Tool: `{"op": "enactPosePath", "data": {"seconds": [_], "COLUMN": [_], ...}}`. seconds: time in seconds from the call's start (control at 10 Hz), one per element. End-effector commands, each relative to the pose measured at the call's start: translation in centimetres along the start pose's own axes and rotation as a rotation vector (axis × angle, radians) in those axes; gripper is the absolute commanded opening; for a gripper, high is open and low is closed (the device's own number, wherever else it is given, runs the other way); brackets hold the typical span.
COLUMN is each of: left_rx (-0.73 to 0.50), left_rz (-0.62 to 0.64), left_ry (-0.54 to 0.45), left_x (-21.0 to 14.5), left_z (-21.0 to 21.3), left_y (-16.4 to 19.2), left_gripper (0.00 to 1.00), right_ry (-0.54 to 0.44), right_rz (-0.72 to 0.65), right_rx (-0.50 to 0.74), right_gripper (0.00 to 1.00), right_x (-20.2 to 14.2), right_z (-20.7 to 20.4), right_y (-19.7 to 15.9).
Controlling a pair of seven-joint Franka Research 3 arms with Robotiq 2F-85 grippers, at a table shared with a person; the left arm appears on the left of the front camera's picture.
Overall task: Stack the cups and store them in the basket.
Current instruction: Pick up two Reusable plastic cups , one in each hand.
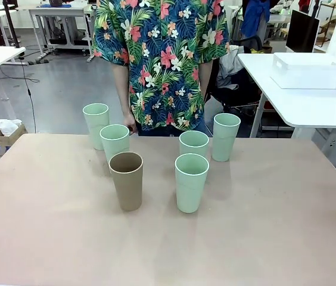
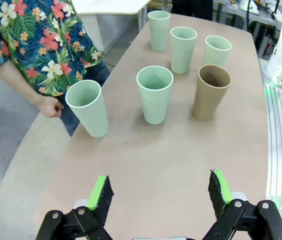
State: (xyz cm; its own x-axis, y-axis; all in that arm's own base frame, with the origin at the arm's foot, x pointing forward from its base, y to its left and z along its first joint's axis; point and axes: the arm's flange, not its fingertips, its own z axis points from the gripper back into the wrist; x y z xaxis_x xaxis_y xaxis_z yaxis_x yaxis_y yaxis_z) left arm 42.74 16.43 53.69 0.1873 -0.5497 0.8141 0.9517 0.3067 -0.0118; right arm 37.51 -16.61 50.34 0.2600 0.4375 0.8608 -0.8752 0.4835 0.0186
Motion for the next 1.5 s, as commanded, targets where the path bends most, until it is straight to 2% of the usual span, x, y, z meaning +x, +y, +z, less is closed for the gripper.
{"op": "enactPosePath", "data": {"seconds": [0.0,0.6,0.7,0.8,1.1,1.2,1.3,1.4], "left_rx": [-0.003,-0.003,0.000,-0.048,-0.156,-0.190,-0.220,-0.262], "left_rz": [-0.004,-0.004,0.000,-0.013,0.030,0.018,0.007,-0.060], "left_ry": [-0.004,-0.004,0.000,-0.020,0.041,0.017,-0.042,-0.135], "left_x": [0.1,0.1,0.0,-0.1,-1.4,-2.3,-3.5,-5.3], "left_z": [0.0,0.0,0.0,-0.6,-4.5,-5.6,-6.3,-7.3], "left_y": [0.0,0.0,0.0,2.9,10.7,12.4,14.1,15.7], "left_gripper": [1.00,1.00,1.00,1.00,1.00,1.00,1.00,1.00], "right_ry": [-0.026,-0.026,0.000,-0.026,-0.083,-0.129,-0.156,-0.156], "right_rz": [0.029,0.029,0.000,0.003,0.035,0.049,0.100,0.155], "right_rx": [-0.001,-0.001,0.001,0.024,0.122,0.175,0.186,0.199], "right_gripper": [1.00,1.00,1.00,1.00,1.00,1.00,1.00,1.00], "right_x": [0.0,0.0,0.0,0.4,0.2,-0.8,-2.0,-3.8], "right_z": [0.0,0.0,0.0,-1.3,-8.6,-10.6,-12.5,-14.9], "right_y": [-0.3,-0.3,0.0,-2.9,-12.2,-14.2,-15.9,-18.0]}}
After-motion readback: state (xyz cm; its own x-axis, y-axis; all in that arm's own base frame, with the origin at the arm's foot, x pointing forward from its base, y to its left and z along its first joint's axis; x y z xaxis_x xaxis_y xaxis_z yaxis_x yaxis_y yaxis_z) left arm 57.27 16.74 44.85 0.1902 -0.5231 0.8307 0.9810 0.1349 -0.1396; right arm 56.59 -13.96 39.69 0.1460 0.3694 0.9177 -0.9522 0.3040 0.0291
